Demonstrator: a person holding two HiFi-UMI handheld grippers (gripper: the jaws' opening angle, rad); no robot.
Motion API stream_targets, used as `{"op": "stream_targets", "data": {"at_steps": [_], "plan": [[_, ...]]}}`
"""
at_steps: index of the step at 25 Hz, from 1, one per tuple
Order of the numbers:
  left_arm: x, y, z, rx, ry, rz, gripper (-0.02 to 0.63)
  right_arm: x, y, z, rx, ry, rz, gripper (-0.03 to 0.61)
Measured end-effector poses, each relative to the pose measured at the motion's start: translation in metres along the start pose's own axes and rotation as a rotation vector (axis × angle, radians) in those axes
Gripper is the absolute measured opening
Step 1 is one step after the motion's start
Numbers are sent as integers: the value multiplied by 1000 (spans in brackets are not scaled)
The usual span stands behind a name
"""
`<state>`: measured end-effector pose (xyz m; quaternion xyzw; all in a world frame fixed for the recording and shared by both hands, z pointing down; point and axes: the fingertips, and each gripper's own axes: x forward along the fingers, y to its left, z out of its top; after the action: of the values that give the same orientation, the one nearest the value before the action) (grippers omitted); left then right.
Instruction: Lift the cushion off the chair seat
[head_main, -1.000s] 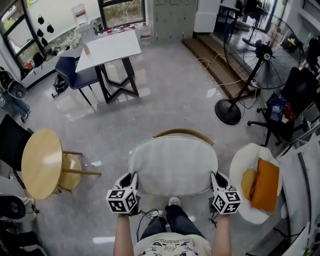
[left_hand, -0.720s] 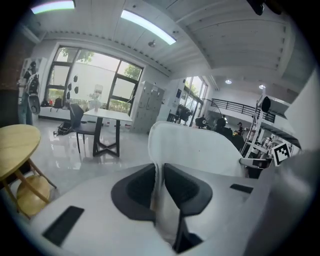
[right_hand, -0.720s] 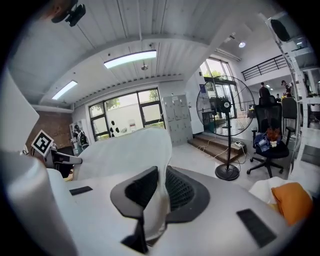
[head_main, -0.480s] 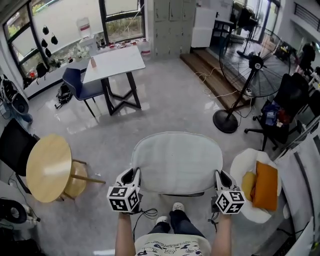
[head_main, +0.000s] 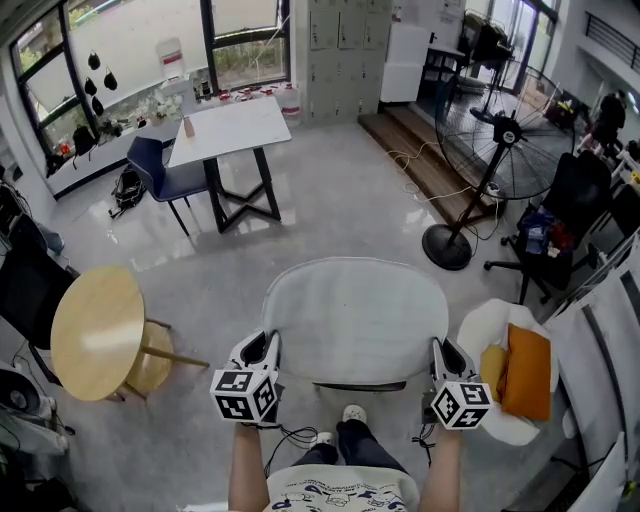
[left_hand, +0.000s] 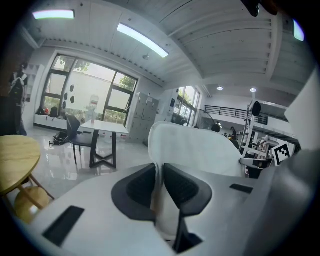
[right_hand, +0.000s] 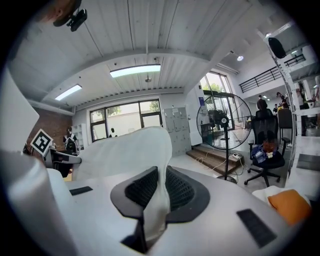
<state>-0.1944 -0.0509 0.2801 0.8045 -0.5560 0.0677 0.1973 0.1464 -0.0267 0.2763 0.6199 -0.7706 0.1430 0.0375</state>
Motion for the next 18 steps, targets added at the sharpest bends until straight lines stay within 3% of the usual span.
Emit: {"op": "stream_targets", "data": {"at_steps": [18], "plan": [[-4,-8,8,29,-13,-10,67,-9,0,10,-41,-13,-1,64]]}}
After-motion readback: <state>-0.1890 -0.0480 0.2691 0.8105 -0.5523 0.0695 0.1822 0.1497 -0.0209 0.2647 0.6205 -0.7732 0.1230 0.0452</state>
